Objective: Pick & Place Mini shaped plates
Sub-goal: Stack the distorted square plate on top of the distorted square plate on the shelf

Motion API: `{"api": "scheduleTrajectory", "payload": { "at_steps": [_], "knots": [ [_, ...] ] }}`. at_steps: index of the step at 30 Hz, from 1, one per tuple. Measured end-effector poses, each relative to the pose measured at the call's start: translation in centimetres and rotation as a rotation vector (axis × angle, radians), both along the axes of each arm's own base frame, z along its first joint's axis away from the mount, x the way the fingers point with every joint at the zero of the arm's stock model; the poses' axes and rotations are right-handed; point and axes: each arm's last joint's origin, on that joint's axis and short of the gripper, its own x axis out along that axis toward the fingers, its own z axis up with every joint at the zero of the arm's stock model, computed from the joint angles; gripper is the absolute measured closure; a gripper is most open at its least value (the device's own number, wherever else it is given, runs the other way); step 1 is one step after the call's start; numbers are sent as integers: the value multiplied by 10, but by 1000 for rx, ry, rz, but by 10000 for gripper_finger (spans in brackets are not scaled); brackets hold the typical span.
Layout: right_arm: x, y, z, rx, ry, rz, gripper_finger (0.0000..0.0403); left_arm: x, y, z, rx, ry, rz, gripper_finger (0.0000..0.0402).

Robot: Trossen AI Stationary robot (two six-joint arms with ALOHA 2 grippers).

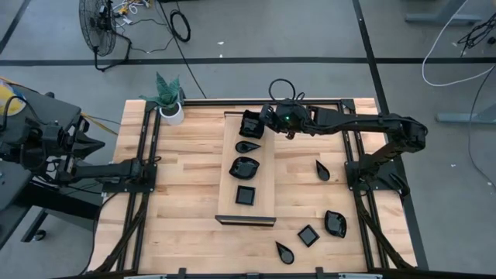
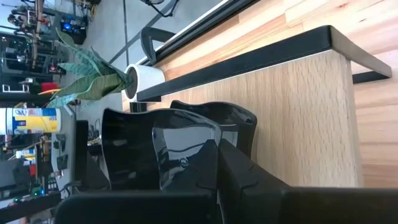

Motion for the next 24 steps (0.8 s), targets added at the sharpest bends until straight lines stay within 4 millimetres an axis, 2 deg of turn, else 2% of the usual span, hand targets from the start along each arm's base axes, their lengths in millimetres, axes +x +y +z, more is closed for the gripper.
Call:
{"api": "scheduleTrajectory", "payload": {
  "at_steps": [14, 24],
  "knots": [
    [-2, -2, -1, 4, 15, -9, 363, 0, 0, 0, 0, 0, 0, 387],
    [-2, -4, -1, 9, 10, -3, 312, 0, 0, 0, 0, 0, 0, 387]
  ]
}}
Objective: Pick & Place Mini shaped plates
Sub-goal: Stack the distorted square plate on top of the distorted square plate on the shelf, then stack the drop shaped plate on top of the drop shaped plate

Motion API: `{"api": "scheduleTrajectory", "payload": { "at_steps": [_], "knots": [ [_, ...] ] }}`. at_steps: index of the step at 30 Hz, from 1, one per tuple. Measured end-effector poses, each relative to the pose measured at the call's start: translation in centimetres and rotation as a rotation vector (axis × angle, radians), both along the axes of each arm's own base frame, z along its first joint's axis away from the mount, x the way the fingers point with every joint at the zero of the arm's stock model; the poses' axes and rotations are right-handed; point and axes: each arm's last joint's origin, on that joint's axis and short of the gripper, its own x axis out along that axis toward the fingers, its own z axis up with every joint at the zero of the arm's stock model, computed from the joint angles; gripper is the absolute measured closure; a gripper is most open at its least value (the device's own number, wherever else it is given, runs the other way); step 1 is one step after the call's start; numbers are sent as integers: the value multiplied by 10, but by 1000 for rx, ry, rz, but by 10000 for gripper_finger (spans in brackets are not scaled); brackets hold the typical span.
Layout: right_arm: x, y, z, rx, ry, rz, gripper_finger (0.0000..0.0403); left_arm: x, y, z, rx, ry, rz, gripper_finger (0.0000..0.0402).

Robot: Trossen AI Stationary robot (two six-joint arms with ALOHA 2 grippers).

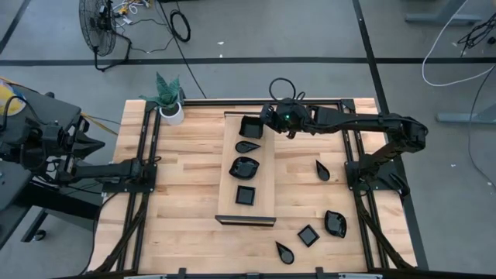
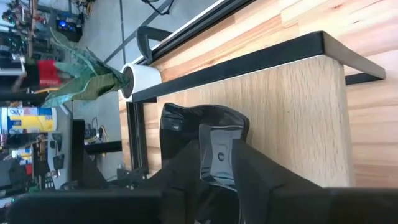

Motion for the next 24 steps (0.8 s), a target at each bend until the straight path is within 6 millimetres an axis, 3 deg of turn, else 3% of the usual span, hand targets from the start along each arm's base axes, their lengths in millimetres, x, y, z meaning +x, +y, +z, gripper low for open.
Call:
{"api": "scheduleTrajectory", "payload": {
  "at_steps": [10, 16, 24],
  "knots": [
    [-11, 1, 17, -174, 40, 170, 274, 0, 0, 0, 1, 0, 0, 387],
    [-19, 4, 27, -332, 99, 298, 273, 0, 0, 0, 0, 0, 0, 387],
    [-39, 10, 30, -410, 256, 436, 272, 0, 0, 0, 0, -1, 0, 387]
  ]
}}
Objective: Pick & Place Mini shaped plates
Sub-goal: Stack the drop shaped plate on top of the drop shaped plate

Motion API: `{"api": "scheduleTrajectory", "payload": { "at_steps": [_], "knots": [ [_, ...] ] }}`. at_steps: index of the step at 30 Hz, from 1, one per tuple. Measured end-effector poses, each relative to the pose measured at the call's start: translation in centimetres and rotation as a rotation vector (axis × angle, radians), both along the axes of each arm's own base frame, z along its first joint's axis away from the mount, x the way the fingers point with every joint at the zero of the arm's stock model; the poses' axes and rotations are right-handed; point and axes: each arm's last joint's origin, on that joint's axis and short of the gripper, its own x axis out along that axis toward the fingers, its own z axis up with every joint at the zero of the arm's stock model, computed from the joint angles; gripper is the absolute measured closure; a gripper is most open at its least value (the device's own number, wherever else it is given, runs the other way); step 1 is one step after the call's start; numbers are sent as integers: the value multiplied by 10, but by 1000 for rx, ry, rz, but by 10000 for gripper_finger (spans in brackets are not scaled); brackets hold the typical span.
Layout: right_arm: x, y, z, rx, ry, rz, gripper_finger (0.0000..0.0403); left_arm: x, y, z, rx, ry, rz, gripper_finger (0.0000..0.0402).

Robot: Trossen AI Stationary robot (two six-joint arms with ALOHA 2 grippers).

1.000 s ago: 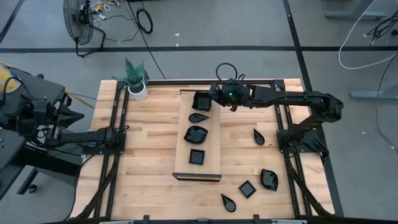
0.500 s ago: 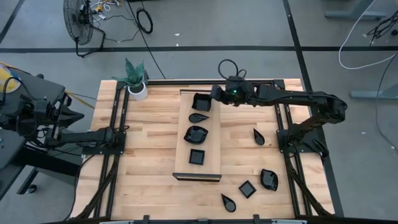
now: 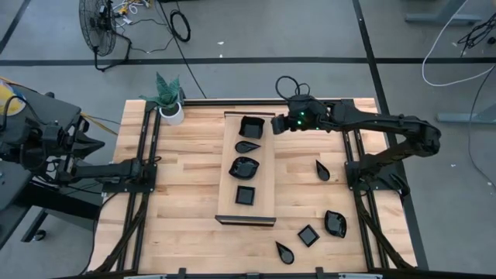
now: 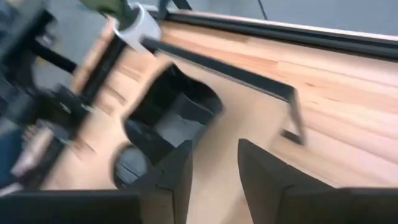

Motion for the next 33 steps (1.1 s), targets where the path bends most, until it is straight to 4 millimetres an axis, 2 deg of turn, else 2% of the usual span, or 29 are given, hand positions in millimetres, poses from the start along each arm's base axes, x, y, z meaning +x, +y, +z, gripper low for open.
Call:
{"api": "scheduleTrajectory", "payload": {
  "at_steps": [8, 15, 24, 33],
  "knots": [
    [-27, 5, 4, -124, 195, 150, 272, 0, 0, 0, 0, 2, 0, 387],
    [-60, 8, 11, -203, 317, 255, 272, 0, 0, 0, 0, 1, 0, 387],
    [-102, 21, -12, -142, 450, 284, 272, 0, 0, 0, 0, 2, 0, 387],
    [-125, 30, -41, 82, 567, 124, 272, 0, 0, 0, 1, 1, 0, 387]
  ]
}}
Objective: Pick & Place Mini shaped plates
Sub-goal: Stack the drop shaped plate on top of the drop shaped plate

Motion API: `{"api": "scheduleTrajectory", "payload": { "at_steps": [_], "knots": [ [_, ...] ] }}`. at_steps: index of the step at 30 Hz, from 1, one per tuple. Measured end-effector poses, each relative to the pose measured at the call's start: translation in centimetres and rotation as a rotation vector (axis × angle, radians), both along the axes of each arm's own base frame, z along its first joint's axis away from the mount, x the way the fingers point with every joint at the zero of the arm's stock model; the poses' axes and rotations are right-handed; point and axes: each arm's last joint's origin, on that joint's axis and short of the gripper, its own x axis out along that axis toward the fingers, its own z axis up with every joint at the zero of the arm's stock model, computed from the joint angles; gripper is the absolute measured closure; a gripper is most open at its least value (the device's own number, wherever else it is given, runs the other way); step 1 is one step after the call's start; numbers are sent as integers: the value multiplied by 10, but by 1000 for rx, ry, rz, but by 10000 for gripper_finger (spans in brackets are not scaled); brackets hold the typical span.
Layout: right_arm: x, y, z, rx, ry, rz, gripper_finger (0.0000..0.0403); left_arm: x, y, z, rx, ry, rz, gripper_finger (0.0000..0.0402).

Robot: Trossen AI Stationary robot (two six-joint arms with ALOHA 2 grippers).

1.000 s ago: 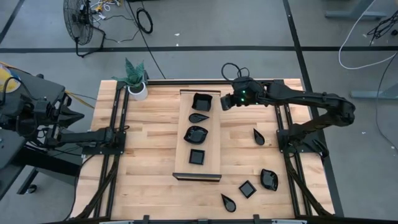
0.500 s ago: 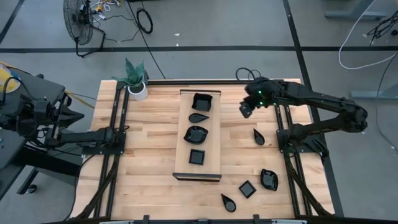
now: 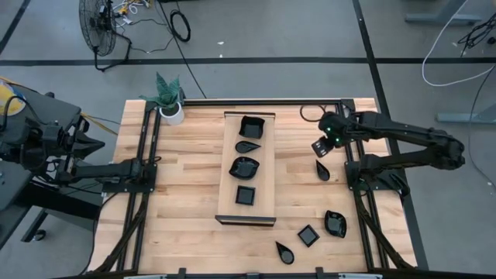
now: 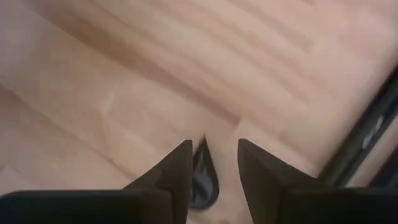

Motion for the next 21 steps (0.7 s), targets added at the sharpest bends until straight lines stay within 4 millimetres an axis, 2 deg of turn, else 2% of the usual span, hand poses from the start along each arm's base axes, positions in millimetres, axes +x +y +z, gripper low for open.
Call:
{"api": "scheduleTrajectory", "payload": {
  "at_steps": [4, 7, 12, 21],
  "knots": [
    [-3, 3, -15, 111, 32, -35, 272, 0, 0, 0, 0, -1, 0, 387],
    [0, 5, -22, 181, 56, 24, 272, 0, 0, 0, 0, 0, 0, 387],
    [11, 4, -24, 227, 107, 300, 272, 0, 0, 0, 0, 0, 0, 387],
    [33, -4, -22, 149, 204, 751, 272, 0, 0, 0, 0, 0, 0, 387]
  ]
}}
